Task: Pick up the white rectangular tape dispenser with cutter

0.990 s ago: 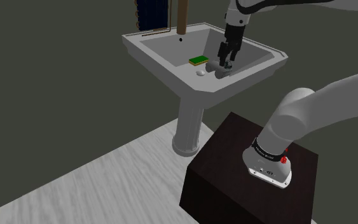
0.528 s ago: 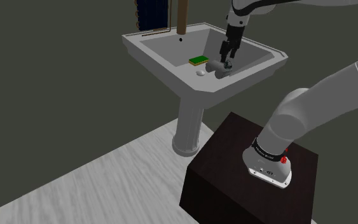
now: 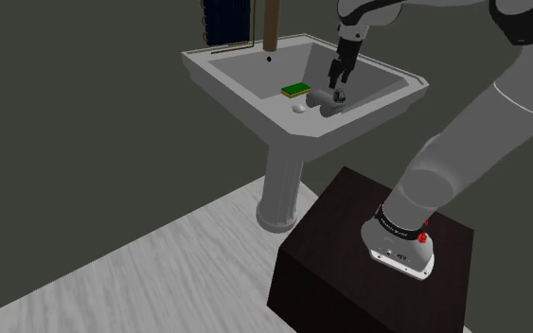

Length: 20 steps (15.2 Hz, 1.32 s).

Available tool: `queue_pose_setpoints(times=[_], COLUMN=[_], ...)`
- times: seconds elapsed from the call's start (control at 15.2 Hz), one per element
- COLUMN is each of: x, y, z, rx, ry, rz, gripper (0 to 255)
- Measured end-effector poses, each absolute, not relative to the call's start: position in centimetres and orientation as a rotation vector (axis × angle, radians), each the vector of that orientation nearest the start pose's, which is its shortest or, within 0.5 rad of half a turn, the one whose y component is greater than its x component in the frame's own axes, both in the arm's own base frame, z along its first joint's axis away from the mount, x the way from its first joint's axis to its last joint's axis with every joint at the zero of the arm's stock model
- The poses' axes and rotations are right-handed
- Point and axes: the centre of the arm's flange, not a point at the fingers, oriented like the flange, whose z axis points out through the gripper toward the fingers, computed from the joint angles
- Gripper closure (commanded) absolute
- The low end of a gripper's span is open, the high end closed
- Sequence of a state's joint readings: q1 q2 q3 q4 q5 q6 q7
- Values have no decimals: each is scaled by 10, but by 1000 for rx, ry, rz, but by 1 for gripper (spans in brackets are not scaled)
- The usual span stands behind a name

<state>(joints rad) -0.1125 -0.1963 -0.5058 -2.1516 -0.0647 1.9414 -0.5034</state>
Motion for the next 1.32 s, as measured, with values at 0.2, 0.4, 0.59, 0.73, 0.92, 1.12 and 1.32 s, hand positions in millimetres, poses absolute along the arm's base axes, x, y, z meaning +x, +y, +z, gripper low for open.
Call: queue_pose_setpoints(times=[0.2,0.4,0.59,0.73,0.92,1.12,1.32], x=[406,413,414,414,414,414,414], y=[-338,-357,-358,-358,-359,-359,-360], z=[463,447,432,421,414,415,415], rx=[-3085,-3083,-3083,-3083,-3083,-3083,-3084], ry=[117,108,106,106,106,107,109], rz=[6,-3,-4,-4,-4,-6,-6], gripper=[0,0,0,0,255,255,255])
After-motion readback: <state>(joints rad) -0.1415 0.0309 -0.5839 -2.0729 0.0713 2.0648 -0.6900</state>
